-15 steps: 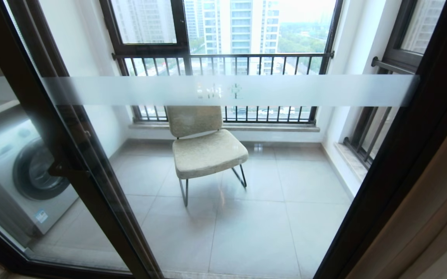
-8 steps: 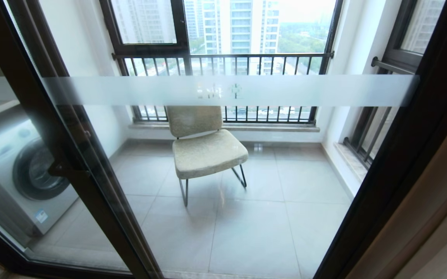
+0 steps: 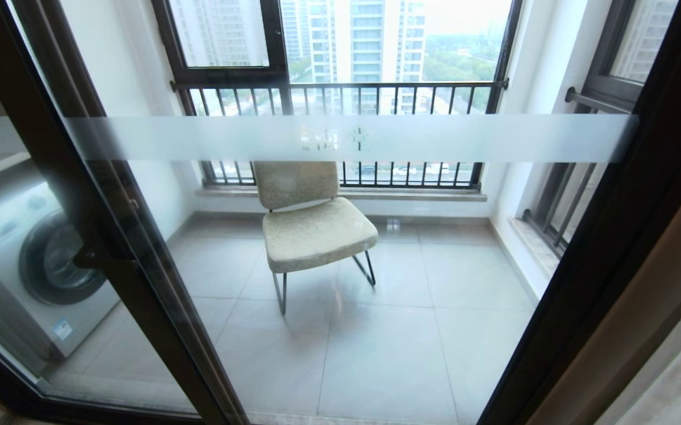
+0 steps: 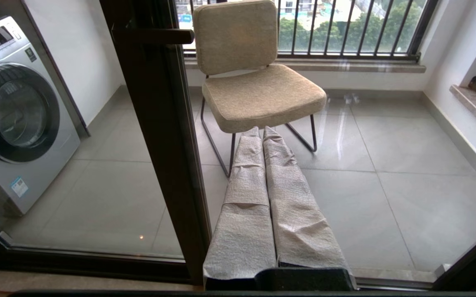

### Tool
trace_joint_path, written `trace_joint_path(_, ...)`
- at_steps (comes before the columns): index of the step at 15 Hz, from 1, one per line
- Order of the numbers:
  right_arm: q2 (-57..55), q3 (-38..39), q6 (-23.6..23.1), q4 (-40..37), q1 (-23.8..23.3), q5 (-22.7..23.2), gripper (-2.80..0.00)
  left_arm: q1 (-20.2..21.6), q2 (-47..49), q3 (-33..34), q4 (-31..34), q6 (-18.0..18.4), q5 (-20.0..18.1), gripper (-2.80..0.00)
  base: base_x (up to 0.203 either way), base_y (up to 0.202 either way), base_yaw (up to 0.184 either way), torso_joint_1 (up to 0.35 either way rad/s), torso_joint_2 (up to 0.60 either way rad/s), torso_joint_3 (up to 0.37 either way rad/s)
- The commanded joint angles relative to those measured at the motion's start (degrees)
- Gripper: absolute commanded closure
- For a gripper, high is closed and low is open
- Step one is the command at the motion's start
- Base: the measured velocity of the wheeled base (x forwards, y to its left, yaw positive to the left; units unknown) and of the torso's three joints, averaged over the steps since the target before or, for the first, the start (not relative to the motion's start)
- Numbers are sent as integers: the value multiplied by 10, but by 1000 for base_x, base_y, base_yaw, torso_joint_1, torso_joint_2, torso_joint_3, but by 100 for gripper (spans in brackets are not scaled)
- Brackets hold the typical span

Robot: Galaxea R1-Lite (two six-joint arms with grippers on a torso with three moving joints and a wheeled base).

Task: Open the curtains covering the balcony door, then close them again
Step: Pull the inner curtains open on both sides

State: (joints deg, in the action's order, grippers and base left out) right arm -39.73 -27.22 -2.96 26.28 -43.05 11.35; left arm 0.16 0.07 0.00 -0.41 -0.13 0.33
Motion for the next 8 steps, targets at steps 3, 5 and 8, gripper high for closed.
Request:
trace_joint_path(3, 104, 103, -47, 52, 68, -75, -280, 0, 0, 0, 0, 0, 0, 0, 0, 0, 0, 0, 0, 0)
trace_joint_path(5, 121, 172, -80, 136, 99, -113, -280, 0, 0, 0, -1, 0, 1, 0, 0, 0, 0, 0, 0, 0)
trace_joint_path(8, 142, 271, -120, 293, 177, -120, -280, 0, 0, 0, 0, 0, 0, 0, 0, 0, 0, 0, 0, 0)
